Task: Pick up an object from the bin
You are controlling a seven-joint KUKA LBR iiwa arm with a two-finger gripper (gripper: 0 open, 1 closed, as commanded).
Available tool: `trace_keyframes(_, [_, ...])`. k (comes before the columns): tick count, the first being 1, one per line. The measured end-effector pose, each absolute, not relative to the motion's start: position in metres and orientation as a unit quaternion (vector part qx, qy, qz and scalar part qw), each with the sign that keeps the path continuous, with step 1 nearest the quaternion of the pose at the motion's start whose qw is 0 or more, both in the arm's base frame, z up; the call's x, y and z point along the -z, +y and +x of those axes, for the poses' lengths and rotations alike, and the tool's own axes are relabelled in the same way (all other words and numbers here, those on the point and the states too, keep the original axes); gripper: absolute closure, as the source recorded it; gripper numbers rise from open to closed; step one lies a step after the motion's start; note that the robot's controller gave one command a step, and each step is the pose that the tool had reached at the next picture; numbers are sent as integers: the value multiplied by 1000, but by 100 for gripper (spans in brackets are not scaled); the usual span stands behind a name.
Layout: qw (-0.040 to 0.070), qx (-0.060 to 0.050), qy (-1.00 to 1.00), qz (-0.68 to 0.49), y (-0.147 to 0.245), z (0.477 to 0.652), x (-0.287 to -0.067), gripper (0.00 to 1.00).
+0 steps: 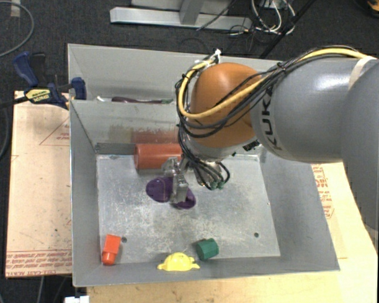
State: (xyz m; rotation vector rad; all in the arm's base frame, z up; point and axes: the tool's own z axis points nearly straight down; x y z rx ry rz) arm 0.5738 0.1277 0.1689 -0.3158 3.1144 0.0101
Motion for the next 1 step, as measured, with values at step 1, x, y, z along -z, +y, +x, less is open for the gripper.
trace_keyframes(1, [9,-4,994,-111,124,587,-311,100])
